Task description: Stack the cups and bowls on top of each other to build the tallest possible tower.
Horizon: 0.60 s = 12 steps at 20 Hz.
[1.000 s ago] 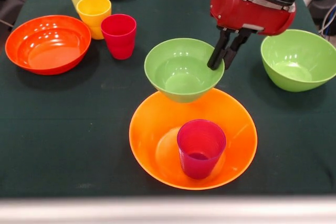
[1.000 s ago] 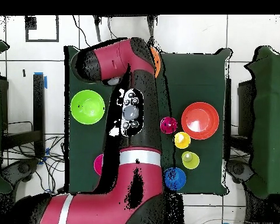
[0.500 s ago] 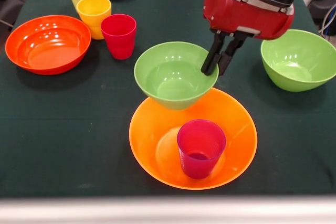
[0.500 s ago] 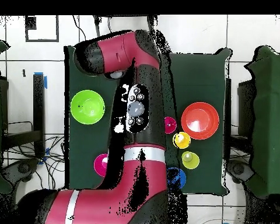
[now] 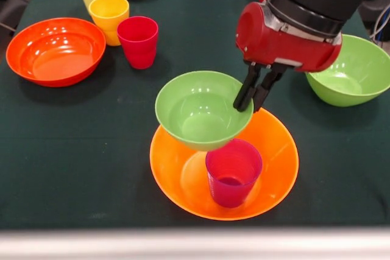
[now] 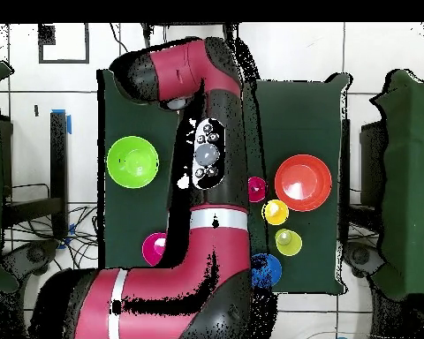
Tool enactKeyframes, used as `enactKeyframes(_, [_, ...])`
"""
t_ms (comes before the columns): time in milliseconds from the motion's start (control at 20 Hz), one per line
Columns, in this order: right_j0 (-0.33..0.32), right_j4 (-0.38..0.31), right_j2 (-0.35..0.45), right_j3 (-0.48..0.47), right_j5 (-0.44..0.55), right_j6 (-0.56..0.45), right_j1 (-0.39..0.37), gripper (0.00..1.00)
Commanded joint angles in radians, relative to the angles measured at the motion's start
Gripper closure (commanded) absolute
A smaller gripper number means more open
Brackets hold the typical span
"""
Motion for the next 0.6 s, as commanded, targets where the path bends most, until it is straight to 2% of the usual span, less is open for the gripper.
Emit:
enactKeyframes(50, [0.012,0.016,0.099,-0.077,0.137,-0.115,0.063,1.0])
enactKeyframes(600, [0.032,0.032,0.073,-0.038,0.12,-0.091,0.051,1.0])
